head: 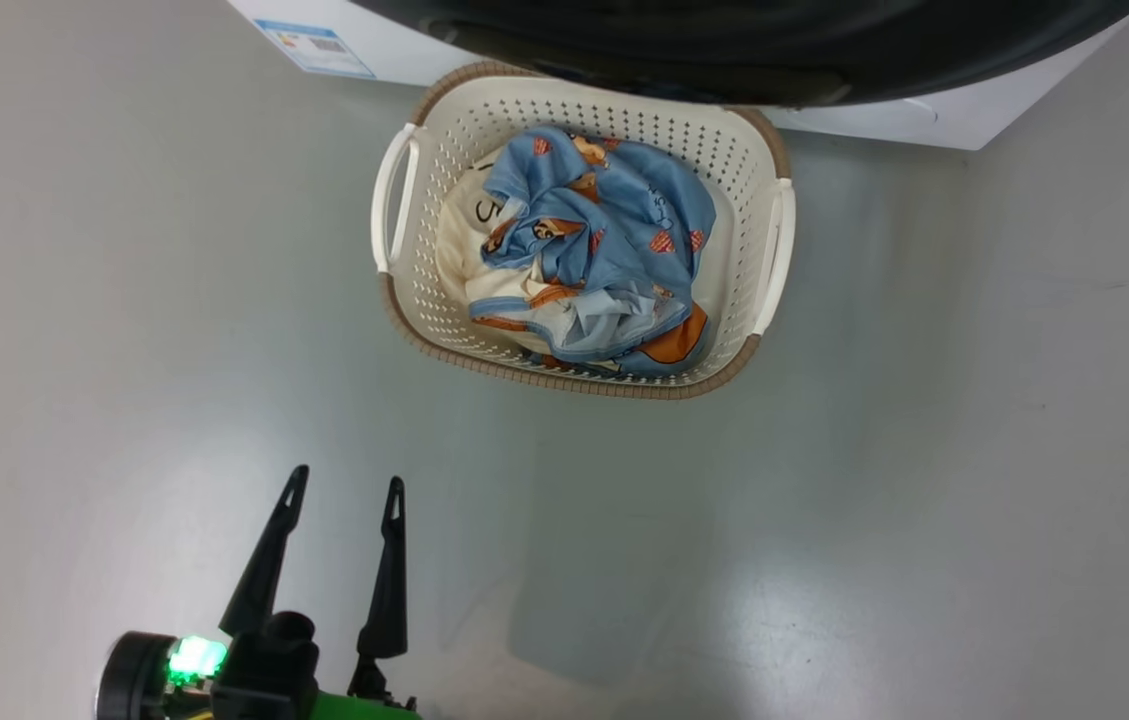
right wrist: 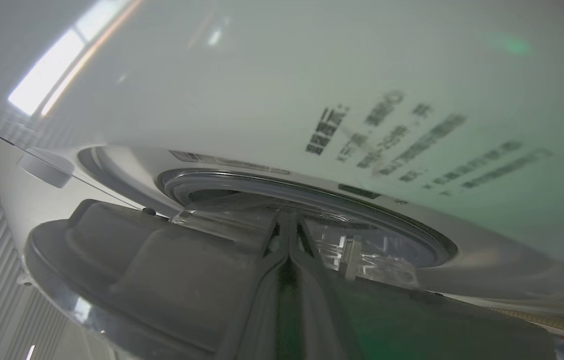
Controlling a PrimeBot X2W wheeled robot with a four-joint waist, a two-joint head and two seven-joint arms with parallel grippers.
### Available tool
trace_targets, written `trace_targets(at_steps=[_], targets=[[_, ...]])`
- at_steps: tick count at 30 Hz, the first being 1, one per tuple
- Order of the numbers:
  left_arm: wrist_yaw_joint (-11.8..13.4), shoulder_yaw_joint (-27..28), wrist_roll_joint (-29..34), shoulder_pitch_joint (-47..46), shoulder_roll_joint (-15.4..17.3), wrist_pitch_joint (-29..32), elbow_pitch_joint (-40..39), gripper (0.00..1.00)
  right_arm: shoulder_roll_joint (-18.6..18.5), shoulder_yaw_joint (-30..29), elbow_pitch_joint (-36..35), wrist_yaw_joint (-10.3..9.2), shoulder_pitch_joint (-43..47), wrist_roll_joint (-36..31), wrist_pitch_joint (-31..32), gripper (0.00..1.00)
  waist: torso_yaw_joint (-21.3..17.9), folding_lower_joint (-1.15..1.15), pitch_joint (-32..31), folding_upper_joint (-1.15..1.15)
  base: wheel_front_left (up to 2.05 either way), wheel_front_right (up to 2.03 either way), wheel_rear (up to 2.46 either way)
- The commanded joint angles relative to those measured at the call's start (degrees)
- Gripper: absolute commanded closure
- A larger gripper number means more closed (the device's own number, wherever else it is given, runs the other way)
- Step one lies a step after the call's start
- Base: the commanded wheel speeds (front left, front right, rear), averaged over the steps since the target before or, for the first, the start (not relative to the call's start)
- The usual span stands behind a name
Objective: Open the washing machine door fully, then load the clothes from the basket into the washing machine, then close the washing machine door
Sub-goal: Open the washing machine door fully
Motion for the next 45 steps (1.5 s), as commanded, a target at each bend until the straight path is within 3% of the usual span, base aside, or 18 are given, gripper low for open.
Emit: trace_targets(at_steps=[1,14,27,45], targets=[[0.19,2.19,-0.18,-0.53,0.78,-0.37,-0.81,0.0,1.57,2.01,-2.03,0.58,-0.14,-0.92,1.5,1.0,-0.29,0.0,-0.42,0.0,0.0,0.0,0.0],[-0.97,3.49,-0.49,-4.04,0.72,-0.37,0.22,0.0,4.46,6.43,-2.65,0.58,3.91,-0.98,6.84,1.0,-2.57,0.0,-3.98,0.0,0.0,0.0,0.0],[-2.36,5.19,-2.36,-4.59,0.08,-0.37,1.06,0.0,7.2,13.83,-8.31,0.58,14.98,-1.71,12.64,1.0,-3.71,0.0,-12.52,0.0,0.0,0.0,0.0],[-4.24,5.84,-4.28,-3.98,-0.15,-0.37,1.29,0.0,14.32,21.47,-10.54,0.58,25.27,-2.09,12.18,1.0,-3.08,0.0,-20.26,0.0,0.0,0.0,0.0]])
